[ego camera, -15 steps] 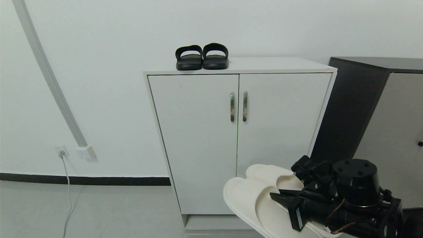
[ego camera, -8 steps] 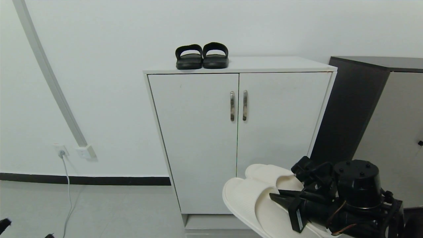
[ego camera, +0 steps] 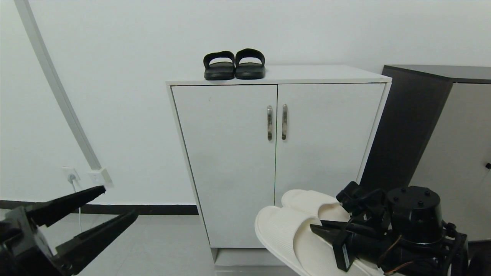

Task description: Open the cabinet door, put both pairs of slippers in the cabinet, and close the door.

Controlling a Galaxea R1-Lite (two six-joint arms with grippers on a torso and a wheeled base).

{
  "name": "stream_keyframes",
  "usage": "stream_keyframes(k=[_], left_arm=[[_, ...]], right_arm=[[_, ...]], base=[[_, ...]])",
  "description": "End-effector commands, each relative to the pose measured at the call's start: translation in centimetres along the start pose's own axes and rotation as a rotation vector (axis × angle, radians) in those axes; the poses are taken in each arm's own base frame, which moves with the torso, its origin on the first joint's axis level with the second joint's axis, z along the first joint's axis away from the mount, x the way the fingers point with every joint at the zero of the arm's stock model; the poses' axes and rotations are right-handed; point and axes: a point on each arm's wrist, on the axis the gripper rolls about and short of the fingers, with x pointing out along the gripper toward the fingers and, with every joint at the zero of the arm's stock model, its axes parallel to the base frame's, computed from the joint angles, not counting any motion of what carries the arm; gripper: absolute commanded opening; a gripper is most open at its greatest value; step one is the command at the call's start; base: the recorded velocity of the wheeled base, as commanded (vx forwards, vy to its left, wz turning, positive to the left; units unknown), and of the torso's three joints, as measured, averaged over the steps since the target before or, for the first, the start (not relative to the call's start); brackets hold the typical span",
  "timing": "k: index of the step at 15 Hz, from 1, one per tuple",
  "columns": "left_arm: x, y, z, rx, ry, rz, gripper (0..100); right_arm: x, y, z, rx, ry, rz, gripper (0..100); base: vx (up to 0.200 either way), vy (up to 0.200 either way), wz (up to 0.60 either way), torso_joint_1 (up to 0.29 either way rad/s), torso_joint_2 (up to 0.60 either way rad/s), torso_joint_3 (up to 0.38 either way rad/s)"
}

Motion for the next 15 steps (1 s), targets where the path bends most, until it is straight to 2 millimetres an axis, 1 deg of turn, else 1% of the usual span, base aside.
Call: stream_keyframes(k=[1,4,5,6,8,11,12,14,15], left_arm=[[4.5,-0.3,2.4,-0.006,0.041,-0.078,100],[9.0,-0.7,4.9,-0.05,0.019,-0.147,100],[10.3,-0.6,5.3,-0.048,0.008,-0.174,100],[12.3,-0.7,5.8,-0.046,-0.003,-0.233,100],[15.0,-1.9,6.6,-0.072,-0.004,-0.345,100],[19.4,-3.2,7.9,-0.139,0.005,-0.456,100],[20.7,-4.0,7.9,-0.158,0.013,-0.484,100],[23.4,-6.1,6.4,-0.181,0.07,-0.542,100],[24.4,-6.6,6.1,-0.184,0.079,-0.557,100]], right_arm=[[0.0,0.0,0.0,0.002,0.002,0.002,0],[0.0,0.0,-0.2,0.002,0.009,0.0,0],[0.0,0.0,-0.2,0.001,0.008,0.002,0],[0.0,0.0,-0.3,0.002,0.009,0.002,0],[-0.1,0.1,-0.3,-0.002,0.011,0.005,0],[-0.1,0.3,-0.3,-0.006,0.012,0.012,0],[-0.1,0.4,-0.3,-0.007,0.012,0.014,0],[-0.2,0.5,-0.6,-0.007,0.021,0.017,0],[-0.2,0.5,-0.7,-0.007,0.024,0.017,0]], base=[[0.0,0.0,0.0,0.0,0.0,0.0],[0.0,0.0,0.0,0.0,0.0,0.0],[0.0,0.0,0.0,0.0,0.0,0.0],[0.0,0.0,0.0,0.0,0.0,0.0],[0.0,0.0,0.0,0.0,0.0,0.0],[0.0,0.0,0.0,0.0,0.0,0.0],[0.0,0.0,0.0,0.0,0.0,0.0],[0.0,0.0,0.0,0.0,0.0,0.0],[0.0,0.0,0.0,0.0,0.0,0.0]])
